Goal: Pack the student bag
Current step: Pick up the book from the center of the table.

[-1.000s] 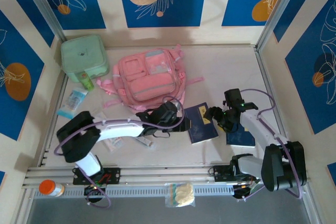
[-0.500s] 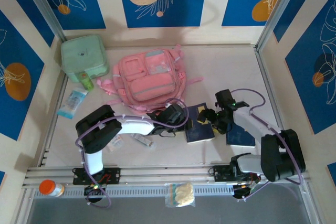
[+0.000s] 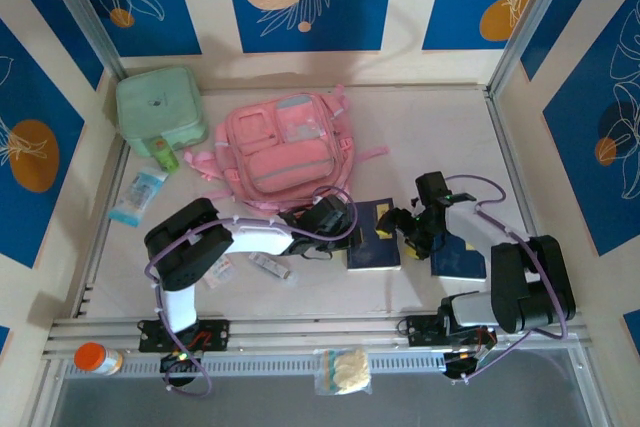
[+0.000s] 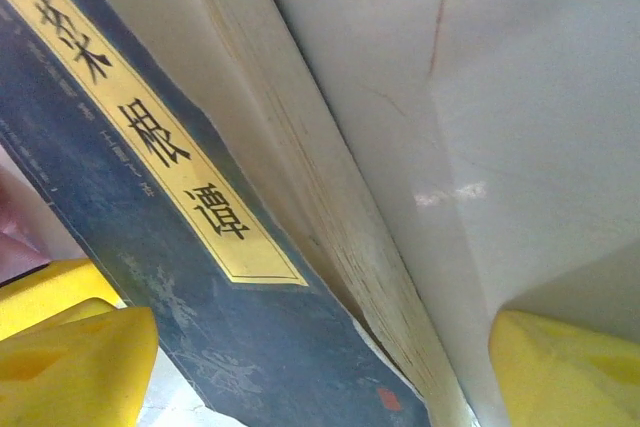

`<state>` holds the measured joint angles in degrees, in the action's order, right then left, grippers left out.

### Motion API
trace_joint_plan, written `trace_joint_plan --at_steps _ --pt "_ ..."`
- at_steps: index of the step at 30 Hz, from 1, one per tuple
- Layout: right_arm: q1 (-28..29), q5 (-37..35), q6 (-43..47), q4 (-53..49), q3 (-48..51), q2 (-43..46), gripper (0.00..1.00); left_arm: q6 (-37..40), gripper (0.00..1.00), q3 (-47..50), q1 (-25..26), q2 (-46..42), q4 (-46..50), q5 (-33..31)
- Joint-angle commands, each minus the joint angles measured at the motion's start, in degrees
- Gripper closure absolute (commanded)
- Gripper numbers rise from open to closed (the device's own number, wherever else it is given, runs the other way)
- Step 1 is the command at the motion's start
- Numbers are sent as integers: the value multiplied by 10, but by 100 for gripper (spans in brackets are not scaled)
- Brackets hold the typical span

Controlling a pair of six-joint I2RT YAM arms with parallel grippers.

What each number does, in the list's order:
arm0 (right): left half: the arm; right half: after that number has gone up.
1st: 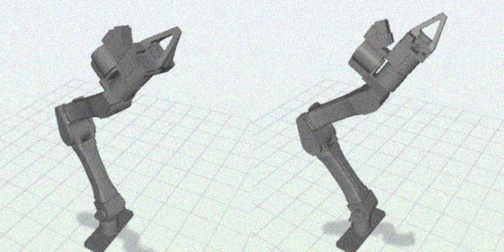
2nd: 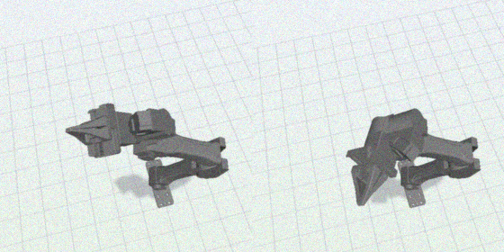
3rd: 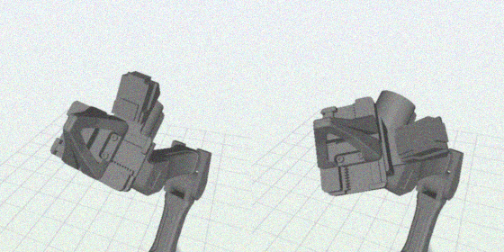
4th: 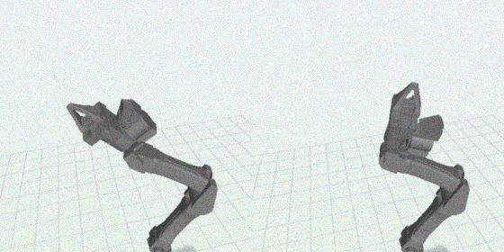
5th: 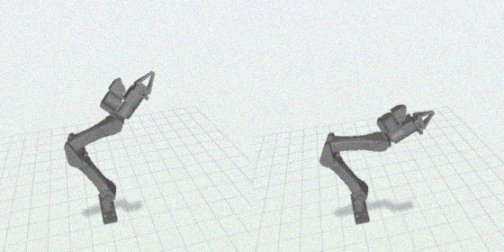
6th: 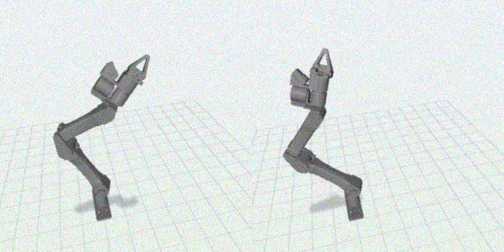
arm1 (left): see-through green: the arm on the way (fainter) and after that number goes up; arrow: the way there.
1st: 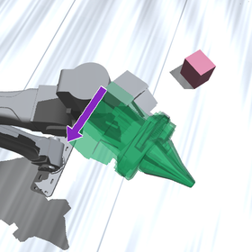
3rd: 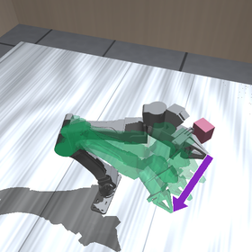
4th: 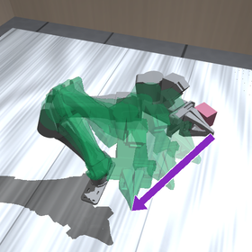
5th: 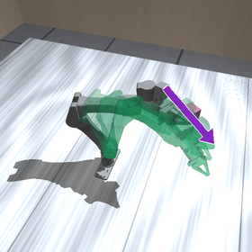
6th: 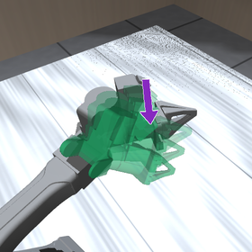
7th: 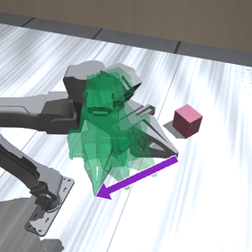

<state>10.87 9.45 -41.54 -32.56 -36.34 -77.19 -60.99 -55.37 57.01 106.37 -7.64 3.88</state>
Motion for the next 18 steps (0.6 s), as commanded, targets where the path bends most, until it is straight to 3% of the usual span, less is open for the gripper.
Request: trace_joint_plan --at_steps 1,14,18 --pt "19 34 5 24 -9 -8 14 17 56 -17 -7 45 -20 -4" --pt "54 54 19 -2 -32 40 14 29 59 -25 -9 51 -7 -3" --pt "66 21 40 -45 -50 48 16 42 59 -31 -9 50 15 -12"
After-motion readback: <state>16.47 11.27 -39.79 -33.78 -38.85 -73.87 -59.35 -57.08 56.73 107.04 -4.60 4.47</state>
